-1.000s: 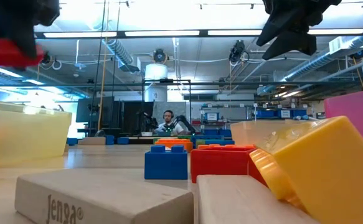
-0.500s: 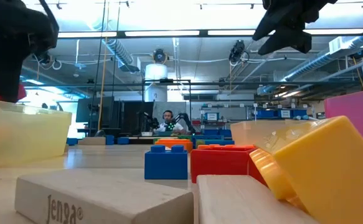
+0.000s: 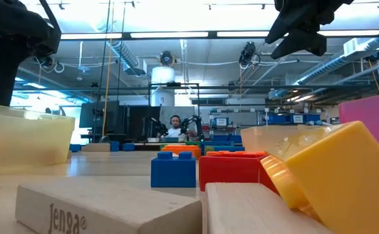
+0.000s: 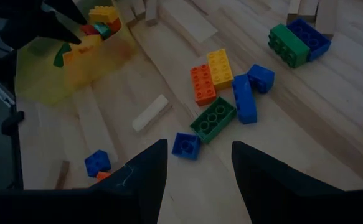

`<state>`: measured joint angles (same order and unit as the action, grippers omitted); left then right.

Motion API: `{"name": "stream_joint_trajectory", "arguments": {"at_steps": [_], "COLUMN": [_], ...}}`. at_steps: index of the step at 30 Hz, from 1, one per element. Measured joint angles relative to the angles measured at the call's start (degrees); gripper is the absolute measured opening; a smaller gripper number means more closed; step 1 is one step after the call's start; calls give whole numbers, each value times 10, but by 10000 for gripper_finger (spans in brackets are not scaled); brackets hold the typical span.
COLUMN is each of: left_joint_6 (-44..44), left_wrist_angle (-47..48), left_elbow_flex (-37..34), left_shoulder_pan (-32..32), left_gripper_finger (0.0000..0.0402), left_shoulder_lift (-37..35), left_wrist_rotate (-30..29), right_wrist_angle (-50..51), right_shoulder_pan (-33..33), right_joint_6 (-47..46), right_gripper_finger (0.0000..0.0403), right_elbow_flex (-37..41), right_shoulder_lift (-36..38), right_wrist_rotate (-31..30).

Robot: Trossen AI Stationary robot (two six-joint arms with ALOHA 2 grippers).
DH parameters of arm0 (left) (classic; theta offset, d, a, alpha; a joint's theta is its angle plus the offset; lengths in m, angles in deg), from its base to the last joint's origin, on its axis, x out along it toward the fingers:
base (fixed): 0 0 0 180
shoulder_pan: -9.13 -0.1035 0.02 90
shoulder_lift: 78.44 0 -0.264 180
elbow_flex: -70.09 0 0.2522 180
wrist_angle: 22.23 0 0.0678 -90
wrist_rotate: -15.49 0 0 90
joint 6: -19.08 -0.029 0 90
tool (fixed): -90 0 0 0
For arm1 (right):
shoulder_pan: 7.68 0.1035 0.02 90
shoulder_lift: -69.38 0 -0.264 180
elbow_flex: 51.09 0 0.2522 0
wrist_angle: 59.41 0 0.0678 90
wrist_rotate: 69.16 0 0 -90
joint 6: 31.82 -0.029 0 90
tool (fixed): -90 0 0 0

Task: Sort blocks by size
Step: Put the brown block into the orange bin

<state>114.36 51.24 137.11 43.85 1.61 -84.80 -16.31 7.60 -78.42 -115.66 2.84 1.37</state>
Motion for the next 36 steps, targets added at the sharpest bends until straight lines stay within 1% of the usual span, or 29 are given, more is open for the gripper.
{"name": "stream_joint_trajectory", "arguments": {"at_steps": [3,7,11,14,15,17,19,20,22,24,28,31,33,35,36], "left_joint_6": [-11,-73,-105,-166,-184,-236,-294,-322,-380,-438,-533,-583,-619,-650,-664], "left_wrist_angle": [0,5,4,-1,-2,-10,-47,-66,-95,-126,-154,-157,-183,-203,-214], "left_elbow_flex": [0,0,2,18,24,35,43,44,42,35,11,-9,-27,-49,-61], "left_shoulder_pan": [0,-1,-1,-1,-1,-1,-5,-9,-21,-38,-76,-107,-127,-146,-156], "left_gripper_finger": [252,252,252,252,252,252,252,252,252,252,252,252,252,252,252], "left_shoulder_lift": [0,0,0,0,-1,-5,-16,-24,-41,-60,-106,-148,-184,-220,-238], "left_wrist_rotate": [8,9,24,19,3,-53,-101,-118,-131,-133,-136,-136,-131,-119,-115], "right_wrist_angle": [3,3,0,-2,-2,-2,-2,-2,-9,-27,-57,-58,-52,-26,5], "right_shoulder_pan": [-11,-23,-31,-32,-32,-32,-32,-32,-34,-40,-58,-74,-88,-107,-119], "right_joint_6": [-1,0,0,0,-3,-13,-16,-16,-16,-16,-1,23,38,37,26], "right_gripper_finger": [200,213,227,235,237,242,247,250,257,266,285,296,301,304,305], "right_elbow_flex": [0,0,0,0,0,0,0,0,0,0,-11,-41,-68,-101,-121], "right_shoulder_lift": [0,0,0,0,0,0,0,0,0,-1,-17,-48,-76,-104,-119], "right_wrist_rotate": [0,-7,-8,-9,-9,-9,-9,-9,-9,-8,-6,-6,-4,-3,-2]}}
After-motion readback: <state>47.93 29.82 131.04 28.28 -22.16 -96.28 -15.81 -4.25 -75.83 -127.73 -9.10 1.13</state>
